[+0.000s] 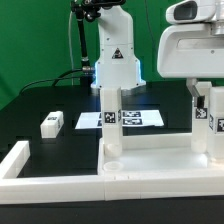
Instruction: Assemble desk
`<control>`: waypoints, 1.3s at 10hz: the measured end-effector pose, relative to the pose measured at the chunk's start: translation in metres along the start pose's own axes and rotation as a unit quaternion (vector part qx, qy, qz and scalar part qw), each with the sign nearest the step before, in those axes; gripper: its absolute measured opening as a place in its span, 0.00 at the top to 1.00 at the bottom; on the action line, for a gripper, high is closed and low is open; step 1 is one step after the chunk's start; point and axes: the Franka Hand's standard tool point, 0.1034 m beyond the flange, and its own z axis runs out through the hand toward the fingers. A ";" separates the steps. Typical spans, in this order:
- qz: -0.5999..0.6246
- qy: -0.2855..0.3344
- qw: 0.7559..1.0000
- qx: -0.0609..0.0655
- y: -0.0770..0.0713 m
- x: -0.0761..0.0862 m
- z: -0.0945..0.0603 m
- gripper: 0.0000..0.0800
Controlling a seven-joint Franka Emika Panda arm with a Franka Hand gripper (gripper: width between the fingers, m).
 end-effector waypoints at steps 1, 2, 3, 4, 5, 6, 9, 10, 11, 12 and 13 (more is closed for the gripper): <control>-0.028 0.000 1.000 0.000 0.000 0.000 0.000 0.19; -0.067 0.000 0.998 -0.001 0.002 0.001 0.000 0.19; -0.104 -0.026 0.994 0.005 0.009 0.001 -0.001 0.19; -0.099 -0.049 0.994 0.018 0.013 0.007 -0.005 0.19; -0.093 -0.048 0.994 0.024 0.008 0.009 -0.003 0.19; -0.091 -0.050 0.994 0.024 0.005 0.006 -0.003 0.19; -0.074 -0.050 0.996 0.022 0.008 0.007 -0.002 0.31; -0.055 -0.051 0.997 0.022 0.008 0.007 -0.002 0.48; -0.008 -0.052 0.998 0.019 0.008 0.007 -0.002 0.48; 0.027 -0.052 0.998 0.017 0.008 0.007 -0.002 0.64; 0.045 -0.053 0.997 0.016 0.008 0.007 -0.002 0.64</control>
Offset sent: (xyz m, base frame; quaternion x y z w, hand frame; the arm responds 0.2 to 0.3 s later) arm 0.0110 0.0244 0.0064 0.1921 -0.1882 -0.0597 0.9613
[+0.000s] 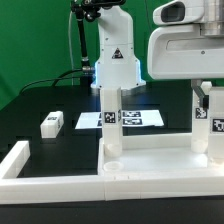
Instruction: Assemble desk
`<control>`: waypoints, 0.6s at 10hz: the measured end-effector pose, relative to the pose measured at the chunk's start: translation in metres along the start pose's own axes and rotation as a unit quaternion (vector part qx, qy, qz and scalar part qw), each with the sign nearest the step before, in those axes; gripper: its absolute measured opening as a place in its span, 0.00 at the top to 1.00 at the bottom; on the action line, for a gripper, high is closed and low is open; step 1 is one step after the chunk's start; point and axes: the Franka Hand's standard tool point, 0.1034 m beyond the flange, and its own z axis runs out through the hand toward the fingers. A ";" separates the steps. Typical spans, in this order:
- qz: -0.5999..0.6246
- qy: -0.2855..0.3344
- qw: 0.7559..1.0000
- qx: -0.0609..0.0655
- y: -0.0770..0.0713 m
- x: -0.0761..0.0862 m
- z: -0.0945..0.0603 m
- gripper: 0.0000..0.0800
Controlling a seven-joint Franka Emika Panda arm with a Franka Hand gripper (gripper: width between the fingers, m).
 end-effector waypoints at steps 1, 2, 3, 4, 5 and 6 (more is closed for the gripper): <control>0.041 0.000 0.999 0.000 0.000 0.000 0.000 0.64; 0.071 0.000 0.997 0.000 0.000 -0.001 0.000 0.64; 0.172 0.005 0.985 -0.008 -0.003 -0.003 0.001 0.64; 0.255 0.004 0.967 -0.007 -0.003 -0.004 0.001 0.64; 0.344 0.003 0.939 -0.004 -0.003 -0.003 0.001 0.64; 0.434 0.004 0.901 0.000 -0.004 -0.003 0.002 0.64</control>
Offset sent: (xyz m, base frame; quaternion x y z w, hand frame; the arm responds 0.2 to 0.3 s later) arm -0.0020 0.0012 -0.0022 -0.0203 -0.0152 0.3818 0.9239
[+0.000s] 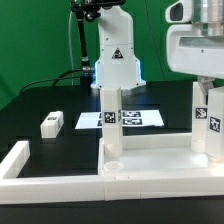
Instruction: Assemble desk
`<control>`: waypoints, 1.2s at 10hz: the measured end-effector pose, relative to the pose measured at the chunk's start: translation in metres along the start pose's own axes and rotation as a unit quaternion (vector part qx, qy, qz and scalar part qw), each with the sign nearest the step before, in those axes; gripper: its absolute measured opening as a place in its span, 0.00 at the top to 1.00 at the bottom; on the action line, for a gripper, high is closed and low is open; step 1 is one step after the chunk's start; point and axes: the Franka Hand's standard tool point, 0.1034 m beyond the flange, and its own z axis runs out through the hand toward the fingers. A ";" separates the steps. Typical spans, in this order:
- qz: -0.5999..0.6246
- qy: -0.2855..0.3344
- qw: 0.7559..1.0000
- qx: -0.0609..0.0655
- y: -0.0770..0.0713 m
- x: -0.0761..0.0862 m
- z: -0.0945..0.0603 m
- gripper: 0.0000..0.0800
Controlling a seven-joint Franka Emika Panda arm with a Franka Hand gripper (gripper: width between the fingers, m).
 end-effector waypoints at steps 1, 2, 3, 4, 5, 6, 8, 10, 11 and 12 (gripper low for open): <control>0.078 0.000 0.997 0.006 -0.001 -0.003 0.001 0.64; 0.153 -0.002 0.988 0.020 0.000 -0.006 0.001 0.64; 0.186 -0.003 0.982 0.027 0.001 -0.007 0.001 0.64; 0.205 -0.005 0.978 0.027 0.001 -0.007 0.001 0.64; 0.214 -0.006 0.976 0.027 0.001 -0.008 0.002 0.55; 0.200 -0.006 0.979 0.027 0.001 -0.008 0.002 0.55; 0.188 -0.006 0.982 0.026 0.001 -0.009 0.002 0.21; -0.004 -0.002 1.000 0.031 0.000 -0.009 0.007 0.19; -0.043 -0.001 0.998 0.034 0.001 -0.012 0.010 0.19; -0.078 0.001 0.996 0.033 0.001 -0.011 0.010 0.19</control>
Offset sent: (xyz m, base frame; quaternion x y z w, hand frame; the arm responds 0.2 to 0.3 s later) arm 0.0000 0.0000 0.0000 0.0000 0.0000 0.1296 0.9916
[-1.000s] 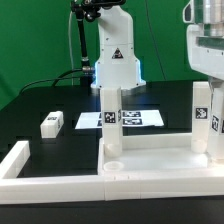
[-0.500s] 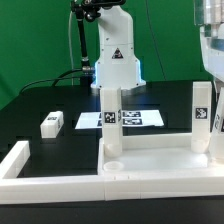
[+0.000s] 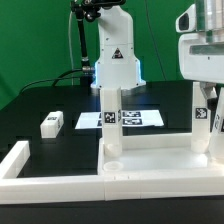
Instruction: Assemble desk
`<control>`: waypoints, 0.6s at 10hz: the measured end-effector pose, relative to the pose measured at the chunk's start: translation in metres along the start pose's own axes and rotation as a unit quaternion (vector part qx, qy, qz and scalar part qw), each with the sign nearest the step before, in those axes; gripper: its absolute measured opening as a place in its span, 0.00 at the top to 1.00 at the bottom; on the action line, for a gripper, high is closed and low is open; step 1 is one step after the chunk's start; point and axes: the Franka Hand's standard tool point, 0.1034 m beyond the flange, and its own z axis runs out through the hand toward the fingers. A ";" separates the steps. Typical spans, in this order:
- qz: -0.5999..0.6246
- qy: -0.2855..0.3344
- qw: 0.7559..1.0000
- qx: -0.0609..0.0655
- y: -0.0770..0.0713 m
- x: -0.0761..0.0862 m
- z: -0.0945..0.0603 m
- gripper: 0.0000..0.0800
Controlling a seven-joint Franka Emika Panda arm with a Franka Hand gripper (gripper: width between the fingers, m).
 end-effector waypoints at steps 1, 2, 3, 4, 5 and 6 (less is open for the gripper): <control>-0.034 0.000 0.999 0.000 0.000 0.000 0.000 0.19; -0.067 0.000 0.998 0.000 0.000 0.001 0.000 0.19; -0.128 0.001 0.992 0.000 0.000 0.000 0.000 0.19; -0.234 0.002 0.972 -0.001 -0.002 -0.002 -0.001 0.19; -0.324 -0.005 0.946 -0.005 -0.004 -0.006 -0.002 0.19; -0.360 -0.007 0.933 -0.004 -0.008 -0.007 -0.005 0.19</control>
Offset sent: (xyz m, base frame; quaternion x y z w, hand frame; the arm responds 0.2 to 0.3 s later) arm 0.0005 0.0240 0.0043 0.0133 -0.0419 -0.4336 0.9000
